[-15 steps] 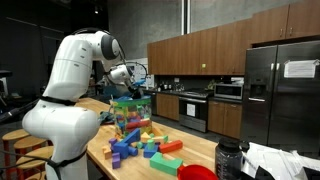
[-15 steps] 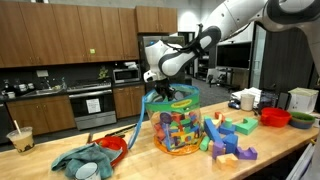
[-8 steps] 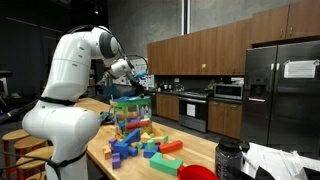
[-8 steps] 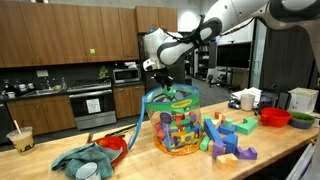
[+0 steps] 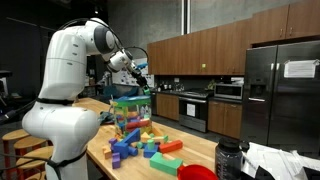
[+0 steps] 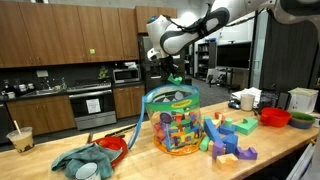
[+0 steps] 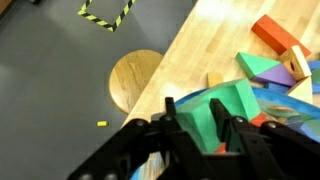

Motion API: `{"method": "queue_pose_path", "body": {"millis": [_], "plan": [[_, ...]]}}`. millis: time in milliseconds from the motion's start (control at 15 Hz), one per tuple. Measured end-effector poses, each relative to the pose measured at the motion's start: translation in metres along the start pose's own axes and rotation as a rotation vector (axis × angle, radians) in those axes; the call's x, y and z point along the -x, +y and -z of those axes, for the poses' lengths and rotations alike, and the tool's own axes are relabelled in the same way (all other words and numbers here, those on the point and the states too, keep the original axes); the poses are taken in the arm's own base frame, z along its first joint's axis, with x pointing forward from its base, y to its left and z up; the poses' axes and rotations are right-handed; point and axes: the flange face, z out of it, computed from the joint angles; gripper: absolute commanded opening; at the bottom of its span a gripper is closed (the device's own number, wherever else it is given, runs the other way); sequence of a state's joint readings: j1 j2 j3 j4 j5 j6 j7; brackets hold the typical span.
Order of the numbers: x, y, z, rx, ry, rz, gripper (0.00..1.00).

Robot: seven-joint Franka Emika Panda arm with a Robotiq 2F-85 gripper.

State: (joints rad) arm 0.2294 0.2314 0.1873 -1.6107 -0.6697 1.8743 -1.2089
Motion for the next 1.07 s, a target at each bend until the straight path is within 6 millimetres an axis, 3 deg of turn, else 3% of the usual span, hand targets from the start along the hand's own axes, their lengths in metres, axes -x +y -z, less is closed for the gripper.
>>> {"method": "queue_pose_path", "body": {"millis": [533, 1067], "plan": [[0.027, -0.033, 0.017, -0.109, -0.072, -0.124, 0.13], [0.063, -0.102, 0.018, -0.198, -0.166, -0.317, 0.13]]}}
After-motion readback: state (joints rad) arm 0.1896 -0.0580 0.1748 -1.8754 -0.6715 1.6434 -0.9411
